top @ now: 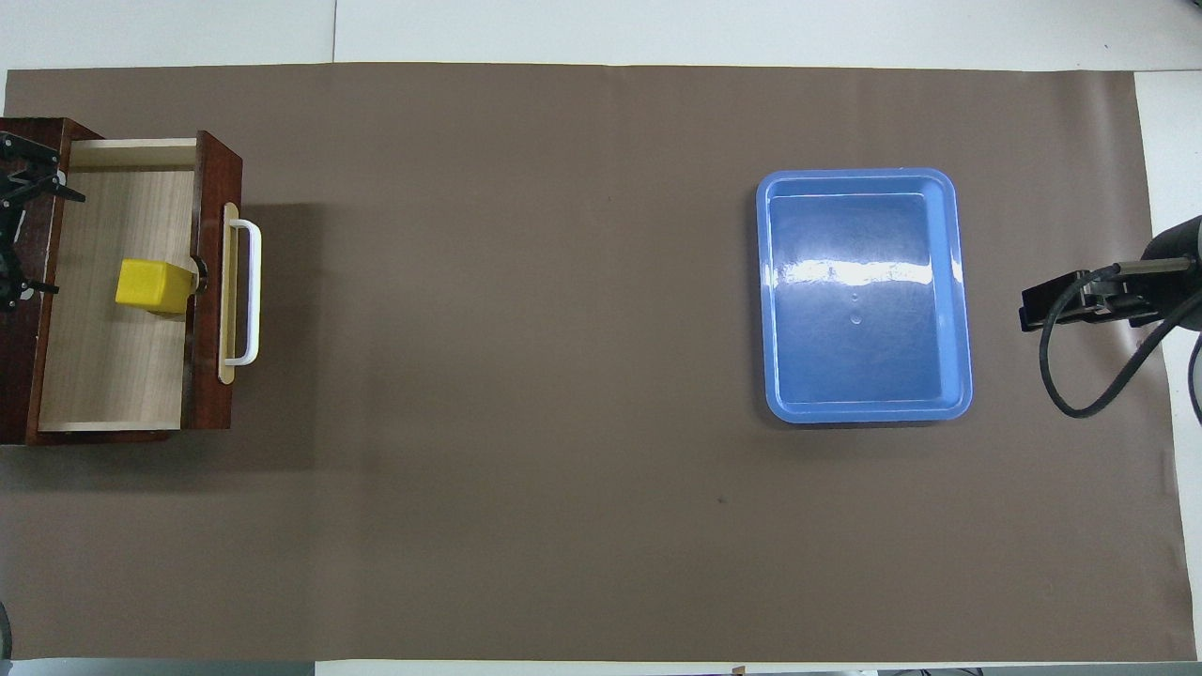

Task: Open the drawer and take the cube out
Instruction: 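Release the handle and lower the left gripper toward the yellow cube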

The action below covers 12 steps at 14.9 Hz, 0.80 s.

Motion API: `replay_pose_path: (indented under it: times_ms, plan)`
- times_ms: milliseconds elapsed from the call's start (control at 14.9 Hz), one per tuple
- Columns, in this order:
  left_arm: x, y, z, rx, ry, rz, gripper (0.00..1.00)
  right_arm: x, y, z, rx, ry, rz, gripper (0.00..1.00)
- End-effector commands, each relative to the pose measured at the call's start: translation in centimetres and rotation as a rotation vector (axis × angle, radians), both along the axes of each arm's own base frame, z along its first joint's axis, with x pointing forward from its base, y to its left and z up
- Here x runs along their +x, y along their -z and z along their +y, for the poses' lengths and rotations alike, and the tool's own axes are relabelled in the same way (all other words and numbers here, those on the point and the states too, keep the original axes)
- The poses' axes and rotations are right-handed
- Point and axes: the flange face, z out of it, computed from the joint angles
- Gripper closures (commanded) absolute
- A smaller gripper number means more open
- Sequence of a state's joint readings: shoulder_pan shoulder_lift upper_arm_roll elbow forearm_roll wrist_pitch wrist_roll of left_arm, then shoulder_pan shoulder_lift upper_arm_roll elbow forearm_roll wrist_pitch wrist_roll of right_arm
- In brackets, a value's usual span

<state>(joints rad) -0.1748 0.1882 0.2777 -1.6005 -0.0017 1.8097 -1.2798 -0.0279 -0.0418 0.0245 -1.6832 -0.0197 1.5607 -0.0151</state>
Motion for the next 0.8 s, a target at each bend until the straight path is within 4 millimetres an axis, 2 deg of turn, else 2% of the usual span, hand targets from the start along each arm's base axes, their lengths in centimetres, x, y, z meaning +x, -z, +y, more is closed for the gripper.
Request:
replay_pose_path:
  times_ms: [0,67,201,335,470,738]
  plan:
    - [0.0,2.3,-0.3,-0.019,-0.144,-0.029,0.0,-0.8,0.1,0.7,0.017,-0.021,-0.002,0.0]
    - [0.0,2.9,-0.2,-0.021,-0.184,-0.035,0.0,-0.8,0.1,0.9,0.017,-0.024,-0.001,0.0]
    - [-0.5,5.3,-0.2,-0.02,-0.208,-0.019,0.0,-0.6,-0.1,1.0,0.018,-0.018,-0.018,0.0]
    - [-1.0,7.0,-0.2,-0.02,-0.202,-0.002,0.0,-0.3,-0.4,2.4,0.018,-0.039,-0.045,0.0]
    - [-1.3,7.4,-0.1,-0.022,-0.209,0.004,0.0,-0.4,-0.3,2.9,0.019,-0.056,-0.04,0.0]
    - [-2.4,8.4,-0.1,-0.029,-0.205,0.007,0.0,-0.5,-0.3,2.4,0.018,-0.047,-0.028,0.0]
